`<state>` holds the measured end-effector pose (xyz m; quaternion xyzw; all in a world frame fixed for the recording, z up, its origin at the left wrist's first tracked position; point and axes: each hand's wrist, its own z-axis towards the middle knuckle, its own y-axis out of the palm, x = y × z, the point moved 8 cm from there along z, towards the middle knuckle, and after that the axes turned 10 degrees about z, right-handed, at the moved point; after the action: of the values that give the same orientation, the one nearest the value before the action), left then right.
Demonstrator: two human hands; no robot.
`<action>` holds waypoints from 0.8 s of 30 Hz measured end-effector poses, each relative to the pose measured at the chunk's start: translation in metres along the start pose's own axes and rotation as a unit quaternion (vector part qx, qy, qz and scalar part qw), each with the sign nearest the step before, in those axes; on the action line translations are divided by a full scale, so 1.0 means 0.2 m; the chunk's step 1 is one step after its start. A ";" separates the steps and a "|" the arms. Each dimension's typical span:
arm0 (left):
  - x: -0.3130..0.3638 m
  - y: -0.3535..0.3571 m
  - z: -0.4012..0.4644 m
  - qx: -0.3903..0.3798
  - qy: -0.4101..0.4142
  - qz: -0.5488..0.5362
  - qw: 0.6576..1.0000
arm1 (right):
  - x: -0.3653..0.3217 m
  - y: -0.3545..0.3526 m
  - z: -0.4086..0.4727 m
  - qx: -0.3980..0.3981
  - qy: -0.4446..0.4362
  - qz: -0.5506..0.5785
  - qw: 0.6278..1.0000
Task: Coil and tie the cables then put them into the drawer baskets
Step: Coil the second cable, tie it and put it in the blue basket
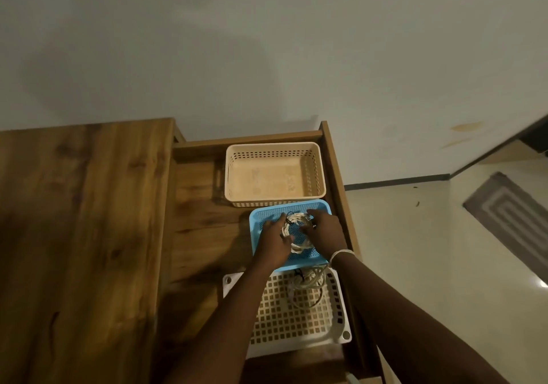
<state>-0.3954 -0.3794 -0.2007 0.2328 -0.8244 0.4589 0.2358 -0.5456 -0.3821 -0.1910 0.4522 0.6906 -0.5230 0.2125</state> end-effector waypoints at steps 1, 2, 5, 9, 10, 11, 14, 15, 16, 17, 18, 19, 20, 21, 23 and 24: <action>0.00 0.01 0.01 -0.003 -0.005 0.007 1.000 | 0.01 0.01 0.01 0.000 0.003 -0.012 1.000; 0.00 0.02 0.02 -0.004 -0.009 0.013 1.000 | 0.01 0.01 0.01 0.002 0.005 -0.021 1.000; -0.02 0.06 0.04 -0.012 -0.013 0.025 1.000 | 0.03 0.00 0.01 0.007 0.002 -0.049 0.999; -0.02 0.10 0.04 -0.030 -0.018 0.018 0.999 | 0.04 0.00 0.02 0.010 -0.014 -0.075 0.997; -0.03 0.10 0.05 -0.031 -0.021 0.014 0.999 | 0.04 0.01 0.02 0.011 -0.015 -0.077 0.997; -0.03 0.10 0.05 -0.031 -0.023 0.009 0.999 | 0.05 0.01 0.03 0.013 -0.014 -0.076 0.997; -0.06 0.10 0.04 -0.021 -0.027 -0.008 0.999 | 0.07 0.03 0.04 0.015 0.000 -0.057 0.998; -0.06 0.10 0.04 -0.017 -0.026 -0.014 0.999 | 0.07 0.04 0.04 0.018 0.002 -0.047 0.999; -0.07 0.09 0.04 -0.013 -0.024 -0.018 0.999 | 0.07 0.04 0.04 0.020 0.004 -0.036 0.999; -0.06 0.09 0.04 -0.008 -0.020 -0.022 1.000 | 0.07 0.04 0.05 0.022 0.005 -0.024 0.999; -0.07 0.08 0.04 -0.004 -0.019 -0.029 0.999 | 0.06 0.04 0.05 0.023 0.007 -0.011 1.000; -0.07 0.08 0.04 0.000 -0.021 -0.039 0.999 | 0.05 0.04 0.05 0.023 0.004 0.000 1.000; -0.07 0.07 0.04 0.002 -0.028 -0.049 0.998 | 0.04 0.04 0.05 0.026 -0.001 0.005 1.000; -0.07 0.06 0.04 0.006 -0.035 -0.061 0.998 | 0.04 0.04 0.06 0.028 -0.005 0.007 1.000; -0.09 0.05 0.05 0.024 -0.049 -0.088 0.995 | 0.03 0.04 0.07 0.022 -0.007 0.013 1.000; -0.09 0.04 0.05 0.034 -0.051 -0.100 0.993 | 0.04 0.04 0.07 0.015 -0.008 0.015 1.000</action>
<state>-0.3879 -0.3821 -0.2212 0.3447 -0.7918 0.4487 0.2303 -0.5454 -0.3910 -0.2060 0.4613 0.6744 -0.5334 0.2189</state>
